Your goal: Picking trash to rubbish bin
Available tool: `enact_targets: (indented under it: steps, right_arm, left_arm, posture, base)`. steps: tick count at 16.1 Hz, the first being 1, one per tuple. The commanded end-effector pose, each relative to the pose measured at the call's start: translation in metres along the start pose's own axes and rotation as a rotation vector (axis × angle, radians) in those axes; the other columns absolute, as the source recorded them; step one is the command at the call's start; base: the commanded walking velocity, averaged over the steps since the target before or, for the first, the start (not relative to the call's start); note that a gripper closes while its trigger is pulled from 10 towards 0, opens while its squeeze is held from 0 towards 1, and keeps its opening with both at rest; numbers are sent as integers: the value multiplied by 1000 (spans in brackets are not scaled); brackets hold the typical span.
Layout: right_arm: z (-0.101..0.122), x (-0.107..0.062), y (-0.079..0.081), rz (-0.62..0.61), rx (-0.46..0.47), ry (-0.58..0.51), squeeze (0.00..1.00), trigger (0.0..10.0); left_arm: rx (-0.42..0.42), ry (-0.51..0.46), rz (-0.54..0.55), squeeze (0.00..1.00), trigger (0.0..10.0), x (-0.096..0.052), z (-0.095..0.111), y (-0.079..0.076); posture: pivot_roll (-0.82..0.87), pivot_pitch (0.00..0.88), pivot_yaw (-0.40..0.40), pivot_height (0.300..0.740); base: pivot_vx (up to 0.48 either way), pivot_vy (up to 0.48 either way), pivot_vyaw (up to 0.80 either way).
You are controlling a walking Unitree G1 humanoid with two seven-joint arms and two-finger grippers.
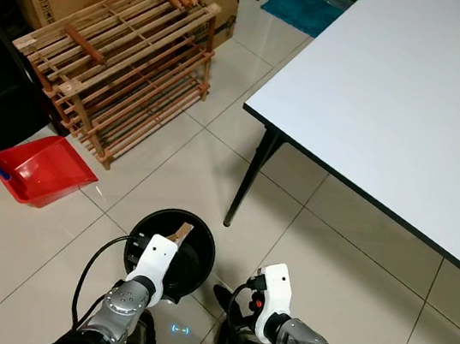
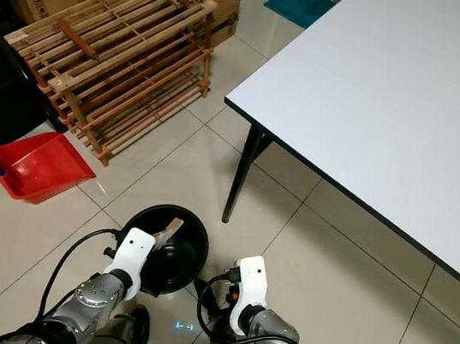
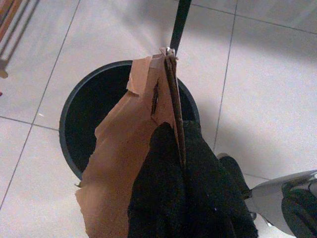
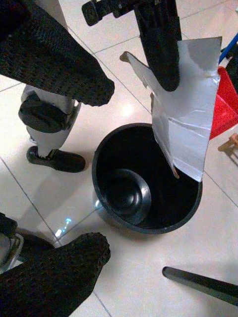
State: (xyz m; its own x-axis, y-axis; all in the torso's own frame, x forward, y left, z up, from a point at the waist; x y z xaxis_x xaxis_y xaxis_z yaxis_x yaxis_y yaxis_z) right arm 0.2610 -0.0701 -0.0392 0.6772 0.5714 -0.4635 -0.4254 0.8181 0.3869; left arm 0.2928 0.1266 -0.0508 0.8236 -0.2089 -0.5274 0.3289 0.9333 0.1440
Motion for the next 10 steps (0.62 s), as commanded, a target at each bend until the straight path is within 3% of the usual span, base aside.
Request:
enact_targets:
  steps: [1, 9, 10]
  right_arm:
    - [-8, -4, -1, 2, 23, 22, 0, 10000]
    - [-5, -2, 0, -5, 22, 12, 0, 10000]
    - [-5, -2, -1, -8, 22, 9, 0, 10000]
  left_arm:
    - [6, 37, -13, 1000, 10000, -2, -9, -5]
    - [-1, 26, -18, 1000, 10000, -1, -7, -6]
    - [7, 20, -9, 314, 10000, -1, -5, -4]
  posture:
    - [-47, 274, -60, 740]
    - [-41, 265, -61, 740]
    - [-40, 261, -61, 740]
  base:
    - [0, 0, 0]
    - [0, 0, 0]
    - [0, 0, 0]
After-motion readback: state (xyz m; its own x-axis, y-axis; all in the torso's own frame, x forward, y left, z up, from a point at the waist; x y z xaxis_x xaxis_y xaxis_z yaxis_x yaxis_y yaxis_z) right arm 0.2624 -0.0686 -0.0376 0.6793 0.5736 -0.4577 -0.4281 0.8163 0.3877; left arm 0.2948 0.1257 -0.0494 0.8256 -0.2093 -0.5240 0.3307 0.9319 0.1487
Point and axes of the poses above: a point about 5 cm out from each wrist's last joint towards the gripper, its own x axis pointing out of the wrist towards the gripper, its own z axis along the axis of the wrist's last joint, y = z × x, the point moved 4 cm from there along x, pointing out of the wrist towards the gripper, and after that the axes turned 3 degrees about x, right-handed, at the moved point
